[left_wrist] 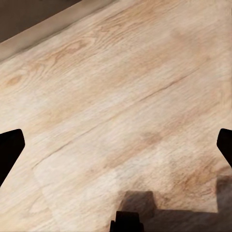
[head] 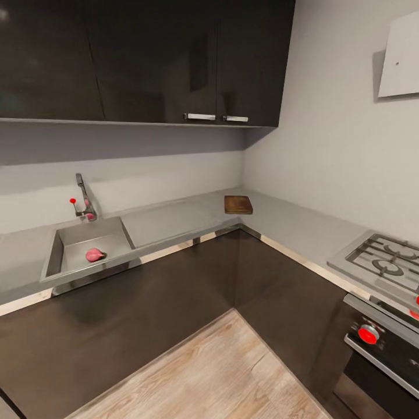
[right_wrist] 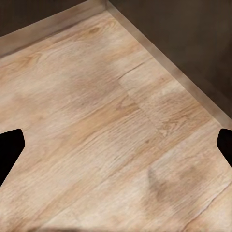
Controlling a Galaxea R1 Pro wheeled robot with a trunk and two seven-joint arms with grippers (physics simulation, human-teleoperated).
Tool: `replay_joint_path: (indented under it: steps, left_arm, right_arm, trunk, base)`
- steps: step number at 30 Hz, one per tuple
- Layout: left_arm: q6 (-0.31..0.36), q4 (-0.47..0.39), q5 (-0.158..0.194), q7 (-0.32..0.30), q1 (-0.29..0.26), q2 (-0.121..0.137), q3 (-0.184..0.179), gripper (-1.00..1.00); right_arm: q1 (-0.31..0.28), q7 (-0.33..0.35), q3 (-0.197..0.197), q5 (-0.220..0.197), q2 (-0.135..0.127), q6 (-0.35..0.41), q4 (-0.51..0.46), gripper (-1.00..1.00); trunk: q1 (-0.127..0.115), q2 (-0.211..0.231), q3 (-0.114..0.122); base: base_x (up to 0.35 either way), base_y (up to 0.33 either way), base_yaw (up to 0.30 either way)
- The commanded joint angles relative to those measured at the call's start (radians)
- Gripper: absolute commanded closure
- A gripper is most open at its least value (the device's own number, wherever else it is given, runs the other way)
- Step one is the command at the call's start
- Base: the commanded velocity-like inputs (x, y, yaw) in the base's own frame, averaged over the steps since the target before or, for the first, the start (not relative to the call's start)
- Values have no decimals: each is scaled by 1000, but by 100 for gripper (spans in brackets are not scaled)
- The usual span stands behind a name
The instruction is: In the kitchen, take the Vidalia onion out of the sink, dice it on the chopping board with the paring knife, put the diced onion into the bowl on the countertop, then place both the paring knife and the chopping board into the sink.
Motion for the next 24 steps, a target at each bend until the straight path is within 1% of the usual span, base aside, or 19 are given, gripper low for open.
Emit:
replay_joint_path:
  steps: [1,2,24]
  left_arm:
    - [-3,1,2,0,-1,0,1,-100]
    - [-3,1,2,0,-1,0,1,-100]
    - [-2,0,3,0,-1,0,2,-100]
  right_arm:
    - [-1,-1,0,0,0,-3,1,-100]
    - [-1,-1,0,0,0,-3,1,-100]
    - [-1,-1,0,0,0,-3,1,-100]
  trunk:
    - [0,-1,-1]
    - [0,-1,-1]
    - [-84,153,68]
  base:
    - [1,0,0]
    - [1,0,0]
    - [0,0,0]
